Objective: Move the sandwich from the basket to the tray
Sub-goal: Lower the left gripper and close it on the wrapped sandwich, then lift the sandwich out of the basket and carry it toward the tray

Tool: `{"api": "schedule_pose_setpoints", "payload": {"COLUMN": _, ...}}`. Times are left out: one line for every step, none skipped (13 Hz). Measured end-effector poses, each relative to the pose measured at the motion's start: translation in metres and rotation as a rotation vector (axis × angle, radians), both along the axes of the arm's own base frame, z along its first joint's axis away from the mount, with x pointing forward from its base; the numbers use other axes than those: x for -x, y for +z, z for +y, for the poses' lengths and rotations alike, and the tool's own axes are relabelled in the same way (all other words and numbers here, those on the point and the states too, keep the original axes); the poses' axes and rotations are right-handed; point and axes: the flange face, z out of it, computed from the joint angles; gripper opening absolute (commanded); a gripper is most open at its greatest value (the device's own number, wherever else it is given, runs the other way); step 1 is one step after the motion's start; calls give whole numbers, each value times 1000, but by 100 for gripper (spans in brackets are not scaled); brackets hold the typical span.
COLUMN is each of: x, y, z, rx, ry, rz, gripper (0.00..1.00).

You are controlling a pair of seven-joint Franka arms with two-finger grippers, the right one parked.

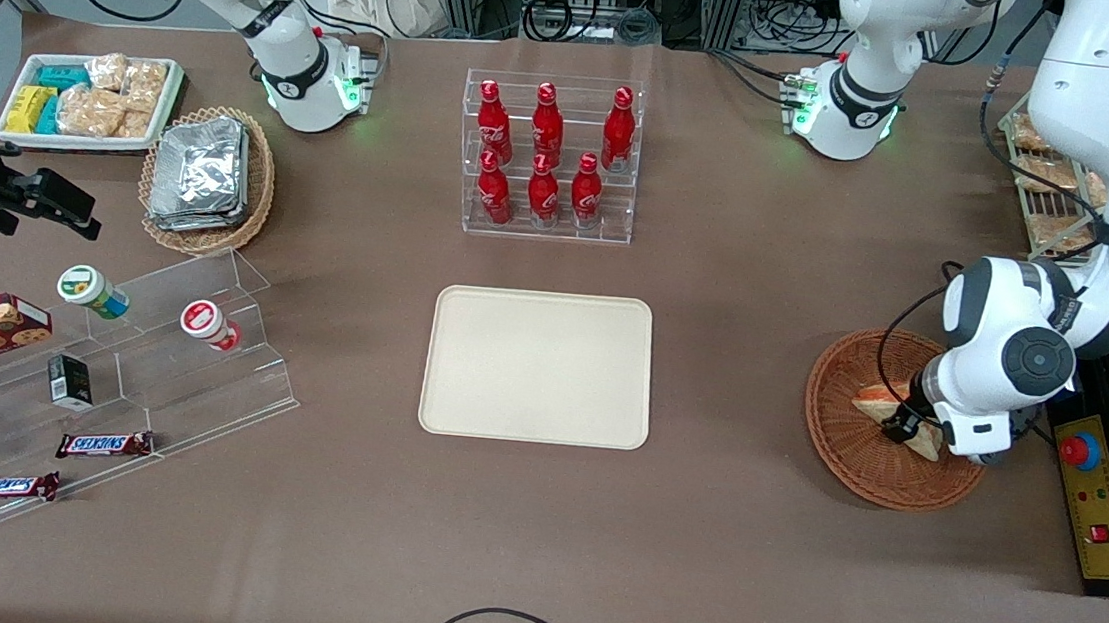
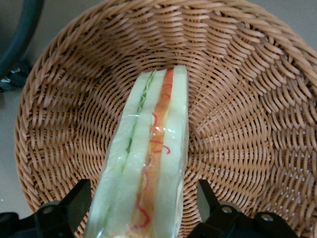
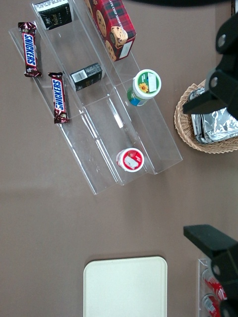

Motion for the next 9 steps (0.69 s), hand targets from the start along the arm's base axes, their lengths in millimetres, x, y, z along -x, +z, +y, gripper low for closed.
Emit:
{"api": "schedule_pose_setpoints", "payload": {"x": 0, "y": 0, "z": -1, "rx": 0, "ry": -3, "rz": 0, "gripper": 37}}
{"api": "schedule_pose_setpoints", "payload": {"x": 0, "y": 0, "z": -3, "rx": -1, "ry": -8, "rz": 0, "gripper": 29}}
{"api": "schedule_pose_setpoints", "payload": {"x": 0, "y": 0, "z": -4, "rx": 0, "ry": -21, "rz": 1, "gripper": 24}}
{"api": "schedule_pose_setpoints", "payload": {"x": 0, "y": 1, "z": -4, "rx": 1, "ry": -40, "rz": 2, "gripper": 19}}
{"api": "schedule_pose_setpoints", "payload": {"x": -1, "y": 2, "z": -4, "rx": 3, "ry": -60, "rz": 2, "gripper": 12}}
{"api": "schedule_pose_setpoints", "payload": {"x": -1, "y": 3, "z": -4, "rx": 4, "ry": -73, "rz": 2, "gripper": 5}}
{"api": "schedule_pose_setpoints", "payload": {"x": -1, "y": 5, "z": -4, "rx": 4, "ry": -86, "rz": 2, "gripper": 0}}
{"api": "schedule_pose_setpoints", "payload": {"x": -2, "y": 9, "z": -3, "rx": 3, "ry": -102, "rz": 12, "gripper": 0}}
{"api": "schedule_pose_setpoints", "payload": {"x": -2, "y": 16, "z": -2, "rx": -1, "ry": -121, "rz": 33, "gripper": 0}}
